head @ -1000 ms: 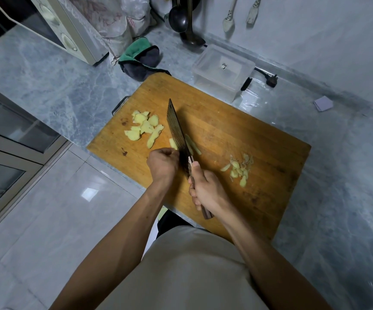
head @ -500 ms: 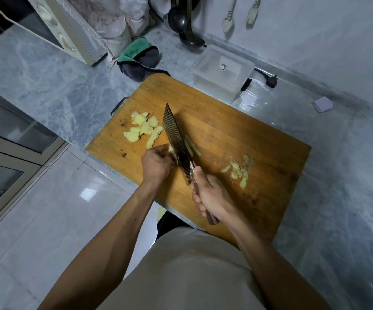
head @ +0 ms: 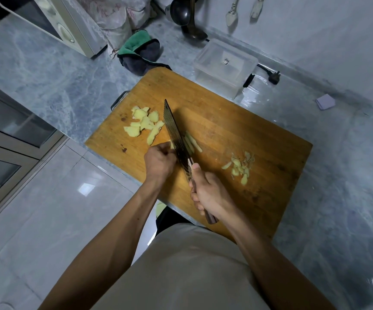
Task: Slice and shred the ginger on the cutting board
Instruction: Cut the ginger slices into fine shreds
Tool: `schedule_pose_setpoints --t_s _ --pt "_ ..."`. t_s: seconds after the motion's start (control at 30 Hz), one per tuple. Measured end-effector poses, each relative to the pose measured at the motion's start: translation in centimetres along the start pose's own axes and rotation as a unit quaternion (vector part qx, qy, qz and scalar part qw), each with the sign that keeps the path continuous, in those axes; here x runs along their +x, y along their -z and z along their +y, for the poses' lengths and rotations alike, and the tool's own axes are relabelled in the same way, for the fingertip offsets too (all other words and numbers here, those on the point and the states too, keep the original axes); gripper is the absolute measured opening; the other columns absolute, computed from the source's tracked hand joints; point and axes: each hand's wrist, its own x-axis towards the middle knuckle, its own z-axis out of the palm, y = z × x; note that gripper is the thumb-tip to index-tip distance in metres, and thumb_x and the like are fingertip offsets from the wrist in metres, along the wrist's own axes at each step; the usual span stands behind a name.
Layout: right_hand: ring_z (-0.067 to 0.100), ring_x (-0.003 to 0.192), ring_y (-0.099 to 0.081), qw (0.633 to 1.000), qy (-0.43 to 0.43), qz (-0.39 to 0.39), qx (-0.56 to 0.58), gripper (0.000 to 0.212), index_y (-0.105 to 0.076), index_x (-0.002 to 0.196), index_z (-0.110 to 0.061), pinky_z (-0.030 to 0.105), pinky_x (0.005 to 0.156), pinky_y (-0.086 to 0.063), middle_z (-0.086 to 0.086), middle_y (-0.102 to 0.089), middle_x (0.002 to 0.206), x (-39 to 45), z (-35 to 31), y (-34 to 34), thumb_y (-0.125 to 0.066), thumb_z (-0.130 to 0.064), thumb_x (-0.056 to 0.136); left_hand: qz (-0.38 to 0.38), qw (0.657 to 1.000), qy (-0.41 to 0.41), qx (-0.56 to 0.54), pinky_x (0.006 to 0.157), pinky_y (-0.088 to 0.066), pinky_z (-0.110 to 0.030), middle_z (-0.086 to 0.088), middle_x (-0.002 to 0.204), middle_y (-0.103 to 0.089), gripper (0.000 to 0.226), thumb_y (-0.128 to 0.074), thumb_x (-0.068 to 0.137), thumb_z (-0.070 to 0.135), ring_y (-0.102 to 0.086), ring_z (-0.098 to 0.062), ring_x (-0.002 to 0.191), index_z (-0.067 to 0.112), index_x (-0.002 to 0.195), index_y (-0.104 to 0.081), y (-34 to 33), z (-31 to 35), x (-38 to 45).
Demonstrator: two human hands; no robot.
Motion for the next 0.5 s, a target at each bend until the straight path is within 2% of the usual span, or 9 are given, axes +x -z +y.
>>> schedule_pose_setpoints --t_s 0.07,0.17,0.23,0.37,0.5 --pt "0.015 0.041 -0.033 1.000 0.007 -0.001 -0.008 0.050 -0.045 0.080 -0.016 0.024 0.040 -0.031 -0.001 -0.038 0.053 -0.06 0.03 -0.15 -0.031 -0.057 0.105 0.004 1.000 0.001 0.001 0.060 -0.048 -0.013 -0.011 0.107 -0.072 0.037 -0.058 0.094 0.009 -0.065 -0.018 0.078 0.004 0.130 -0.062 -0.01 -0.13 -0.08" --pt "0.015 0.041 -0.036 0.999 0.025 0.011 -0.037 0.052 -0.046 0.078 -0.016 0.025 0.041 -0.033 -0.001 -0.040 0.053 -0.07 0.09 -0.46 -0.030 -0.057 0.105 0.000 1.000 -0.010 0.002 0.072 -0.051 -0.023 -0.006 0.101 -0.072 0.038 -0.058 0.093 0.008 -0.066 -0.019 0.080 0.003 0.130 -0.062 -0.14 -0.10 -0.29" --pt "0.016 0.041 -0.036 0.998 0.031 0.015 -0.046 0.053 -0.046 0.077 -0.015 0.026 0.041 -0.033 0.001 -0.040 0.054 -0.07 0.05 -0.56 -0.029 -0.056 0.106 0.004 1.000 -0.021 0.012 0.073 -0.052 -0.024 -0.003 0.093 -0.069 0.037 -0.058 0.093 0.008 -0.065 -0.019 0.079 0.001 0.130 -0.062 -0.28 -0.01 -0.48" --pt "0.016 0.040 -0.036 0.998 0.027 0.013 -0.047 0.054 -0.046 0.076 -0.014 0.026 0.042 -0.033 0.001 -0.040 0.053 0.08 -0.19 -0.55 -0.028 -0.055 0.106 0.005 0.999 -0.028 0.022 0.064 -0.043 -0.018 -0.007 0.097 -0.069 0.039 -0.059 0.093 0.007 -0.061 -0.017 0.074 0.000 0.132 -0.059 -0.30 0.04 -0.55" --pt "0.014 0.039 -0.036 0.999 0.016 0.004 -0.031 0.052 -0.046 0.078 -0.015 0.023 0.040 -0.033 -0.003 -0.041 0.050 0.55 -0.75 -0.15 -0.030 -0.055 0.106 0.001 1.000 -0.015 0.013 0.061 -0.041 -0.013 -0.010 0.108 -0.070 0.039 -0.059 0.093 0.007 -0.058 -0.013 0.072 0.001 0.131 -0.060 -0.24 0.02 -0.41"
